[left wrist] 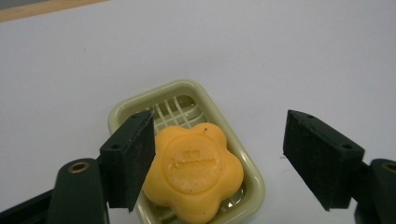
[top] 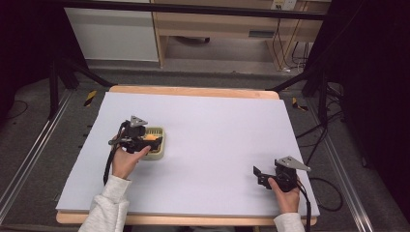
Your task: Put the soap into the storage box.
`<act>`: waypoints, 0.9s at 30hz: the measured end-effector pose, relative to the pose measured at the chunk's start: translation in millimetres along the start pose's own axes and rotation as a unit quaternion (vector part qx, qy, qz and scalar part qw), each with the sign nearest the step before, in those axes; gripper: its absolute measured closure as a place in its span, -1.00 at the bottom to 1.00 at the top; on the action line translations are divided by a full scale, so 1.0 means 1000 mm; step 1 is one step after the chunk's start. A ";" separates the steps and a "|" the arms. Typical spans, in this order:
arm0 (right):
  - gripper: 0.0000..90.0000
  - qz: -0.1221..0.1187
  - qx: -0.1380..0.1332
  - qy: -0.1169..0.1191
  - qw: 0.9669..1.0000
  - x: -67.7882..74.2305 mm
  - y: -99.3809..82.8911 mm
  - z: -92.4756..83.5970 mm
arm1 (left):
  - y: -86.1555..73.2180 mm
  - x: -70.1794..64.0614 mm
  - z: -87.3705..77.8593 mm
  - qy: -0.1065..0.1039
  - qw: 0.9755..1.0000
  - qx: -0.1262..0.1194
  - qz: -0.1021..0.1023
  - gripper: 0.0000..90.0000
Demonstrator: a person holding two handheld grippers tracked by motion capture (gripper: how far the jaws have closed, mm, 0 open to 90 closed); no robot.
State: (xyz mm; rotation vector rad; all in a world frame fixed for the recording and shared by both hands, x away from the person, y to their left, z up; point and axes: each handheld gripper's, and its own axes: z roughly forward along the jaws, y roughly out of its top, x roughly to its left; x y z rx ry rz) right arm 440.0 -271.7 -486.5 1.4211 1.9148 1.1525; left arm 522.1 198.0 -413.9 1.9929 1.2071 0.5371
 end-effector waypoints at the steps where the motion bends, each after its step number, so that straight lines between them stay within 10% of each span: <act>1: -0.84 0.000 0.000 0.000 1.000 0.000 0.000 0.000 | -0.001 -0.001 -0.001 0.000 1.000 -0.001 0.001 -0.47; 27: -0.84 0.006 -0.002 -0.006 1.000 -0.001 0.000 0.000 | -0.080 0.041 -0.047 0.043 0.997 -0.047 -0.039 -0.56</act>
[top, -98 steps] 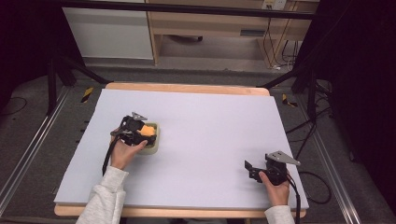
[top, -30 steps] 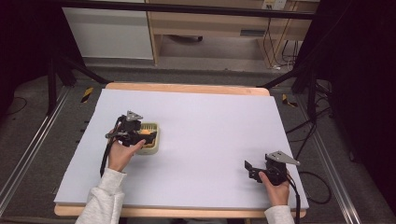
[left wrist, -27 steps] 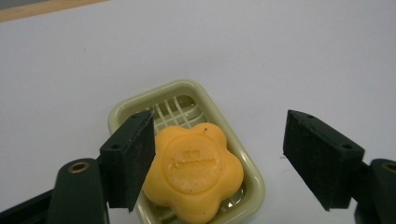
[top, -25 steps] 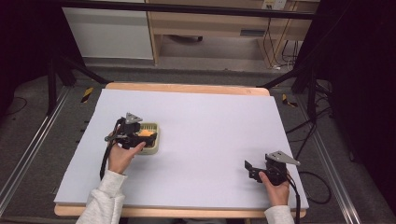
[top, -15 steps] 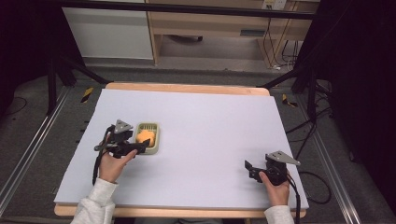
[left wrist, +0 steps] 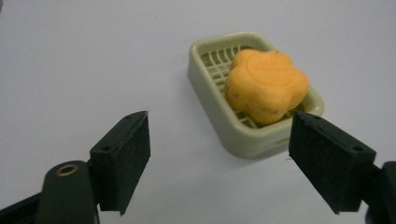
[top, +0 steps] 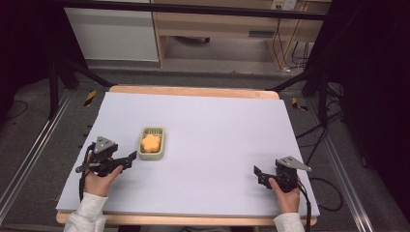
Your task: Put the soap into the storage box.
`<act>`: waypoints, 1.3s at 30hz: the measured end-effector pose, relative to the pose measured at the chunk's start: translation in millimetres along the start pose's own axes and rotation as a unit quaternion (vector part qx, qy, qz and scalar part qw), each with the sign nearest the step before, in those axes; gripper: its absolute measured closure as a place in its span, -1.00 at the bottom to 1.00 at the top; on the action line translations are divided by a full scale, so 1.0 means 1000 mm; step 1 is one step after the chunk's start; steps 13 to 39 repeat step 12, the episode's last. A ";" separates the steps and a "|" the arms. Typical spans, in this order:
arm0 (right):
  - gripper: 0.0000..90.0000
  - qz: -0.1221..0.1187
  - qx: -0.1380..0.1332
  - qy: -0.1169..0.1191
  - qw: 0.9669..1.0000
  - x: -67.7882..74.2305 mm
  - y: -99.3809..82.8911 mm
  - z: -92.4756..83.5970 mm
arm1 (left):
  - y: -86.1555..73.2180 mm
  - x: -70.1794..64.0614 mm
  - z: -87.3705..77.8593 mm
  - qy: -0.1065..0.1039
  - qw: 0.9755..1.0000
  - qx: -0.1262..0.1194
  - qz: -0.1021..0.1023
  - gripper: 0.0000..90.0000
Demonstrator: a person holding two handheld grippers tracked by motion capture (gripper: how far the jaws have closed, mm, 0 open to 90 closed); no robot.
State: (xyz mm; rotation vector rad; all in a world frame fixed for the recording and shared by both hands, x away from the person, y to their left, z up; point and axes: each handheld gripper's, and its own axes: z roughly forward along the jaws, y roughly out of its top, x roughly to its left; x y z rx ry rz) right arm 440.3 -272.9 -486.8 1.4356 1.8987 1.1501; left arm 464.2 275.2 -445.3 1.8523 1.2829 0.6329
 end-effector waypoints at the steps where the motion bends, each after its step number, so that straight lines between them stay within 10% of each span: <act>1: -0.84 -0.001 0.000 -0.001 1.000 0.000 0.000 0.000 | -0.004 0.002 0.001 0.002 1.000 0.004 -0.003 -0.56; 12: -0.85 0.010 -0.004 -0.004 1.000 -0.002 0.000 -0.001 | -0.027 0.015 0.000 0.024 0.999 0.029 0.005 -0.58; 39: -0.85 0.010 -0.004 -0.004 1.000 -0.002 0.000 -0.001 | -0.027 0.015 0.000 0.024 0.999 0.029 0.005 -0.58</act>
